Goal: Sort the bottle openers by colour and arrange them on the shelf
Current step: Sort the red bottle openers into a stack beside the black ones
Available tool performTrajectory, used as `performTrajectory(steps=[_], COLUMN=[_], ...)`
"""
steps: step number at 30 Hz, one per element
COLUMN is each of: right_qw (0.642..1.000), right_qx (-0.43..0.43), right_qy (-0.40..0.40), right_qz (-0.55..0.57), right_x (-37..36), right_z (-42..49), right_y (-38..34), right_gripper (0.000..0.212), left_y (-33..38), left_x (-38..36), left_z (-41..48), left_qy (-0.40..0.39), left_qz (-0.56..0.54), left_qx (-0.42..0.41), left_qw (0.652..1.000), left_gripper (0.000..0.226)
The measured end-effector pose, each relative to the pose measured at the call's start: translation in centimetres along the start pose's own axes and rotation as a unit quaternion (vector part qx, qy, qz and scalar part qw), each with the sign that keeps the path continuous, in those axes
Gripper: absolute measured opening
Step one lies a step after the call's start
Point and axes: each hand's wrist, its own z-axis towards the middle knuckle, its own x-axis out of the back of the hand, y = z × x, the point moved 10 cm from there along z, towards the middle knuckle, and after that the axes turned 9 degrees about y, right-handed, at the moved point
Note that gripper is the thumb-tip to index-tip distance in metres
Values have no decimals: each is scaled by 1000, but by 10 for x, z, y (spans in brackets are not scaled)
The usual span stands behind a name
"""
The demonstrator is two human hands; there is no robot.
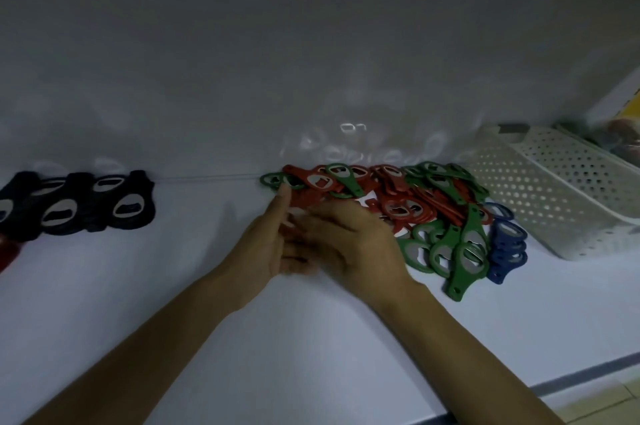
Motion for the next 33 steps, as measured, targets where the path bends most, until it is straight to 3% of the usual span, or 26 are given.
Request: performTrajectory(steps=[3,6,9,11,13,15,19,23,27,30,33], right_qw=[996,993,979,957,936,924,914,934,952,948,934], right_qx=[-18,-91,-195,-225,-226,-226,-214,-144,-167,-140,-110], right_qy=[-67,-28,-25,-114,-200,-231,-245,-230,-181,-235,-266], right_qz=[53,72,-44,-141,-183,-204,-241,-233,-182,-165,-211], right_x=[-17,-8,-1,-12,-27,-36,-45,-41,-35,-56,-68], right_z=[-4,1,9,9,7,6,5,5,7,14,21], right_y=[-4,13,50,76,89,93,95,89,88,88,89], right_gripper=[18,18,14,18,24,29,34,28,26,48,35], left_y=[6,8,10,10,12,13,9,5,4,4,3], left_x=[11,17,25,31,31,31,33,33,31,30,32], left_z=[0,1,1,3,4,6,10,10,10,11,10], left_qy=[33,64,119,141,128,116,103,96,92,90,89], left_qz=[-41,-72,-86,-121,-142,-165,-220,-242,-240,-236,-253], left_qx=[-16,-27,-49,-51,-58,-54,-16,2,3,3,8], left_qw=[999,995,988,981,980,978,970,966,967,968,963], left_gripper=[39,26,22,21,18,18,13,13,14,18,22])
